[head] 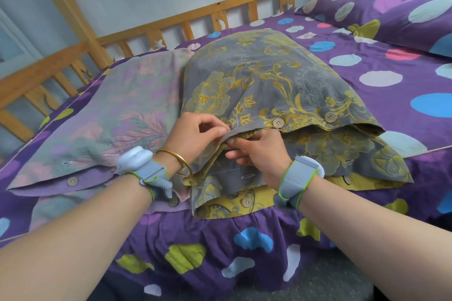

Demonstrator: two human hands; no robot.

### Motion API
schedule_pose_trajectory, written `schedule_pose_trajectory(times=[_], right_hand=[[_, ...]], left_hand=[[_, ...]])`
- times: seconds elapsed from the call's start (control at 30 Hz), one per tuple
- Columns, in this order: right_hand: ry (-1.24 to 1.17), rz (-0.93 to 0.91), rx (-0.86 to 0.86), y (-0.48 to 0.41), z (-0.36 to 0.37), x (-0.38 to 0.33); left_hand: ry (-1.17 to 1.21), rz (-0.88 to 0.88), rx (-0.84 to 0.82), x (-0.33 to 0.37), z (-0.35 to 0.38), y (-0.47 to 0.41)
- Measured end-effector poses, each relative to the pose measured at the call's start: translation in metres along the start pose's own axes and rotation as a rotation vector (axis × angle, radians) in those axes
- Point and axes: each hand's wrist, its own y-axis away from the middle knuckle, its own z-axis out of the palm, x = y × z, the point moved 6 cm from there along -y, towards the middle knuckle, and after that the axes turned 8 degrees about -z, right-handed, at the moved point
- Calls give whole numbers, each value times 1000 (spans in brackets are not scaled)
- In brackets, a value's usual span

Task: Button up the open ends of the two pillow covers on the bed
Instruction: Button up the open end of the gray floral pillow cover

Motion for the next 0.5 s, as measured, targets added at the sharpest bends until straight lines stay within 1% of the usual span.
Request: schedule_pose_trajectory(times=[0.1, 0.2, 0.27, 0.37, 0.43, 0.5], right_hand=[[9, 4, -18, 1, 1, 1], [0, 66, -74, 5, 6, 2], [-2, 120, -116, 7, 10, 1], [-14, 175, -78, 9, 9, 3], [-33, 186, -38, 8, 7, 7], [-65, 184, -7, 7, 6, 9]], left_hand=[[-50, -42, -21, -2, 1, -4], [-171, -1, 53, 4, -1, -4], [-266, 65, 124, 9, -2, -1], [-373, 216, 197, 15, 0, 8], [-409, 251, 223, 13, 2, 13], [-388, 241, 254, 8, 0, 15]])
